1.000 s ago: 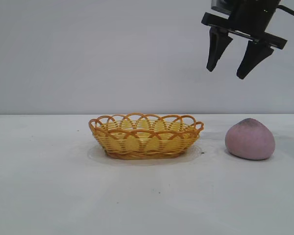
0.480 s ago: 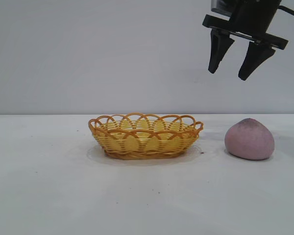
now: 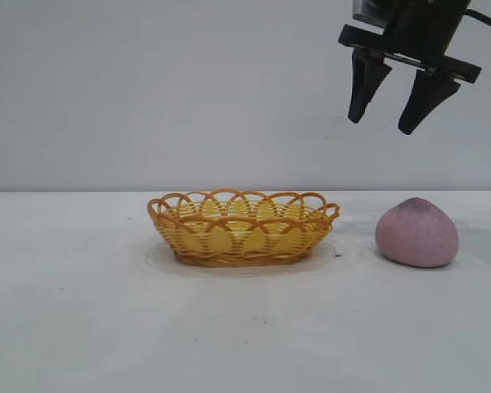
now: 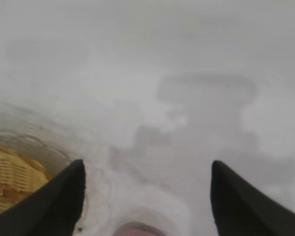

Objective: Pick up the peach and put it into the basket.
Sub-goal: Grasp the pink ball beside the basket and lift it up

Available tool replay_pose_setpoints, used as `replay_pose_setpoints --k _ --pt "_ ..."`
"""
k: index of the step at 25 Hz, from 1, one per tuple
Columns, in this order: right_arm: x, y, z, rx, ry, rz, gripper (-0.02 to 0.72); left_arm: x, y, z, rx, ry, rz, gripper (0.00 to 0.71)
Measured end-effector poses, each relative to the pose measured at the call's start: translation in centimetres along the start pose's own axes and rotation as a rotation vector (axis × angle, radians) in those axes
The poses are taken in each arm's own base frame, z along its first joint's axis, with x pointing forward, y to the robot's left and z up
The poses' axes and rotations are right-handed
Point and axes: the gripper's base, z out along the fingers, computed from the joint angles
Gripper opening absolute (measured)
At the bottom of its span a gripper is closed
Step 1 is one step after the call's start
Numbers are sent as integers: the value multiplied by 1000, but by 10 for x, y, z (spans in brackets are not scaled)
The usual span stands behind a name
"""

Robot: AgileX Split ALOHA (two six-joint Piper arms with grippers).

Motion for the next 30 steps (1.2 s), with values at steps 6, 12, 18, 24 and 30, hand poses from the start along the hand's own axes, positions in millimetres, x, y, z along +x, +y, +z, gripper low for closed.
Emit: replay_pose_setpoints --k 6,12,18,24,30 --pt "0 0 0 0 0 0 460 0 0 0 0 -2 0 515" --pt "0 0 0 0 0 0 460 0 0 0 0 -2 0 515" --pt "1 0 0 -3 13 0 460 0 0 0 0 -2 0 515" --pt "2 1 0 -6 25 0 460 0 0 0 -13 -2 -8 515" --pt "3 1 0 -8 33 0 460 0 -1 0 -52 -1 -31 515"
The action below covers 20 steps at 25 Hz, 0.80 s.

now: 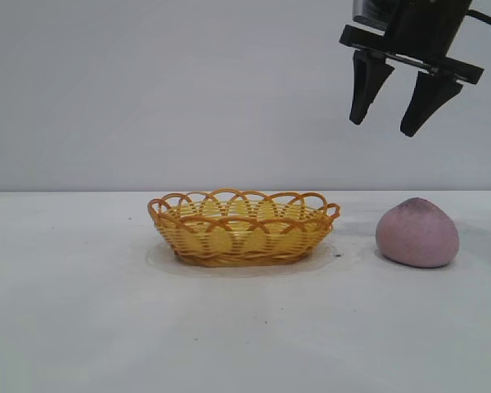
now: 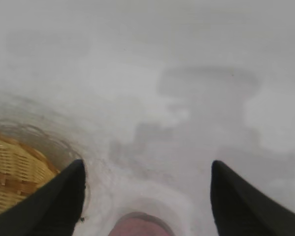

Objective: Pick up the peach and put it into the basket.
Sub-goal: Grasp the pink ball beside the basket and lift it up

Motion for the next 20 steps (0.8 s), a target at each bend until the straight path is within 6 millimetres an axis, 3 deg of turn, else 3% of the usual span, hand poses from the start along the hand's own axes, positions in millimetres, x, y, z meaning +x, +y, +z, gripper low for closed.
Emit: replay_pose_setpoints --k 20 --pt "6 0 0 2 71 -45 460 0 0 0 0 0 0 515"
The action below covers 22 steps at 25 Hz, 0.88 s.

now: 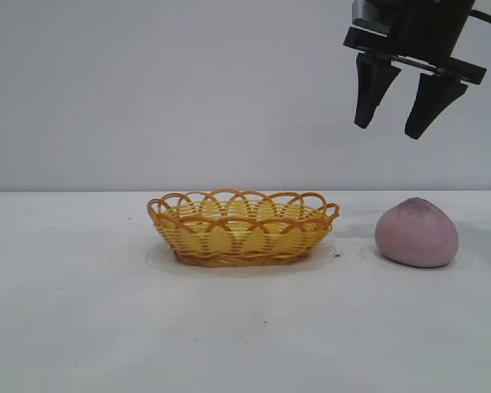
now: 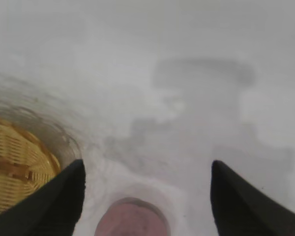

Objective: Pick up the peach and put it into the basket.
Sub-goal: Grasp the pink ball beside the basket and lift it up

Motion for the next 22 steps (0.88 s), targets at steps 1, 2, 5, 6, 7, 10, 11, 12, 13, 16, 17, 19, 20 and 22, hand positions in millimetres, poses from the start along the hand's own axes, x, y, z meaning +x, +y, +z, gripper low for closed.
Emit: replay_pose_setpoints --k 1,2,5,6,7,10,11,12,13,16,17,19,20,22 --pt "2 0 0 -3 18 -1 460 0 0 0 0 0 0 515" --pt "3 0 0 -5 34 -3 460 0 0 0 0 0 0 515" --pt "9 2 -1 -15 96 -7 460 0 0 0 0 0 0 515" --pt "10 2 -3 -15 111 -10 460 0 0 0 0 0 0 515" --pt "12 2 -4 -14 131 -9 460 0 0 0 0 0 0 515" --pt "14 4 -11 -10 143 2 460 0 0 0 0 0 0 515" --pt "15 4 -12 -8 144 12 460 0 0 0 0 0 0 515" --pt "15 4 -13 -8 142 16 460 0 0 0 0 0 0 515" --pt "15 4 -13 -7 145 27 460 0 0 0 0 0 0 515" --pt "15 5 -13 1 149 55 460 0 0 0 0 0 0 515" --pt "15 6 -12 15 154 51 460 0 0 0 0 0 0 515" --pt "16 13 -9 41 170 43 460 0 0 0 0 0 0 515" --pt "18 17 -6 45 184 37 460 0 0 0 0 0 0 515" --pt "25 27 4 48 222 19 460 0 0 0 0 0 0 515"
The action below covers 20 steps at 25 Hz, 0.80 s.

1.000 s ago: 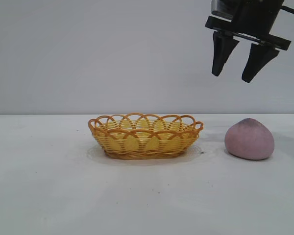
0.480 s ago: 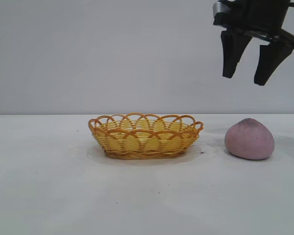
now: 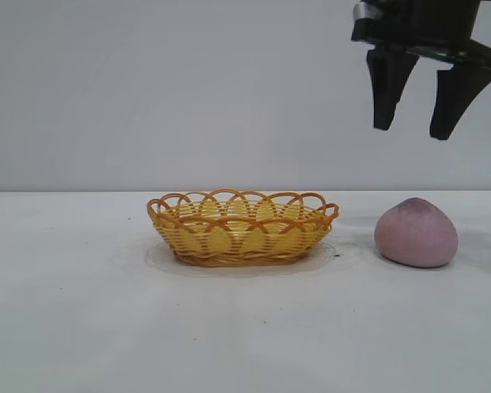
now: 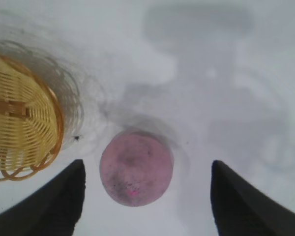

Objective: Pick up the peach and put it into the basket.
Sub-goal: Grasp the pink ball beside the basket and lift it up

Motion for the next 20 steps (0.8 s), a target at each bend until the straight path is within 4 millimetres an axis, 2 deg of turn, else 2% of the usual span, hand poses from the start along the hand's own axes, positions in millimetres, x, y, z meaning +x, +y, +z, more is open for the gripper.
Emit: replay_pose_setpoints --k 3,5,6,7,10,11,20 --pt "8 11 15 -2 57 -12 460 0 0 0 0 0 0 515" --pt "13 12 21 -3 83 -2 460 0 0 0 0 0 0 515" --pt "15 12 23 1 93 3 398 0 0 0 0 0 0 515" --pt "16 11 25 3 101 3 365 0 0 0 0 0 0 515" --pt "15 10 28 10 108 0 381 0 0 0 0 0 0 515" --pt "15 10 30 10 111 1 339 0 0 0 0 0 0 515" --pt "14 6 53 8 166 13 355 0 0 0 0 0 0 515"
